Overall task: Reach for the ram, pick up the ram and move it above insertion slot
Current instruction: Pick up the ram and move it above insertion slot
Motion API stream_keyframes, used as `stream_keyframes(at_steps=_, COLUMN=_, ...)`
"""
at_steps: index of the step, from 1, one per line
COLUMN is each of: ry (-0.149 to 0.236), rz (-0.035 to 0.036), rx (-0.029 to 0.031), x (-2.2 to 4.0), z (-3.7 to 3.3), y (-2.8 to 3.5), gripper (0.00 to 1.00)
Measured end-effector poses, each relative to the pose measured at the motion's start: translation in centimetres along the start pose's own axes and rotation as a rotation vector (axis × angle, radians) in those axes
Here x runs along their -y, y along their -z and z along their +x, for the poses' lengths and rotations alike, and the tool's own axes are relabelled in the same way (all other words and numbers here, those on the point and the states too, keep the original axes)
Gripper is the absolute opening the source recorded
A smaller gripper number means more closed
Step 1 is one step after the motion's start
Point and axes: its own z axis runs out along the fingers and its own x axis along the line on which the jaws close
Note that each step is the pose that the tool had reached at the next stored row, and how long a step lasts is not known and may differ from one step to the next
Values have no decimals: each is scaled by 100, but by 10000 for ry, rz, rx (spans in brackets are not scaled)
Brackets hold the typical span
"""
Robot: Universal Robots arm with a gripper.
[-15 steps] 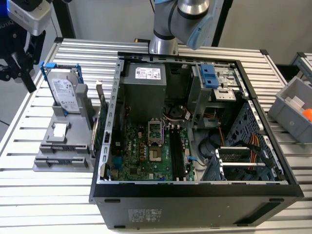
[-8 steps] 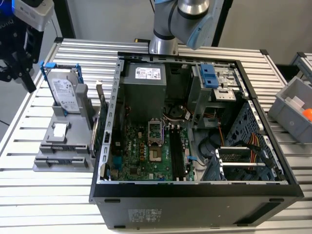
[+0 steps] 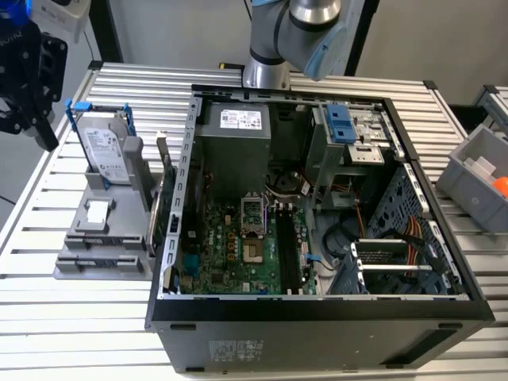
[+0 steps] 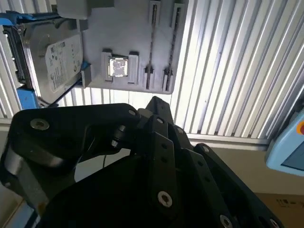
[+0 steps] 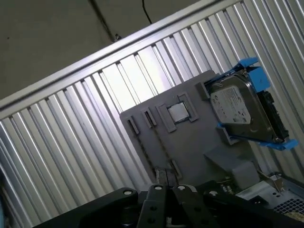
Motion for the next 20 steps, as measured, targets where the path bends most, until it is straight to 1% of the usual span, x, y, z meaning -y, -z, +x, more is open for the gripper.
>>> stream_keyframes(at_steps=8, ry=1400, rz=-20, rx=-64, x=0, z=-1, y=0, gripper=0)
stream_keyframes(at_steps=13, ry=2189, rz=-29, rx=-100, x=2, z=-1, y=-1, gripper=0)
stream_keyframes(at_steps=15, ry=2737, rz=-30, rx=-124, x=4, z=-2, y=0, gripper=0)
stream_keyframes(at_steps=16, ry=2887, rz=-23, rx=-127, x=4, z=-2, y=0, gripper=0)
stream_keyframes(at_steps=17, ry=3052, rz=-1, rx=-128, x=4, z=-2, y=0, gripper=0)
stream_keyframes(at_steps=20, ry=3572, rz=111, rx=-113, x=4, z=-2, y=0, gripper=0)
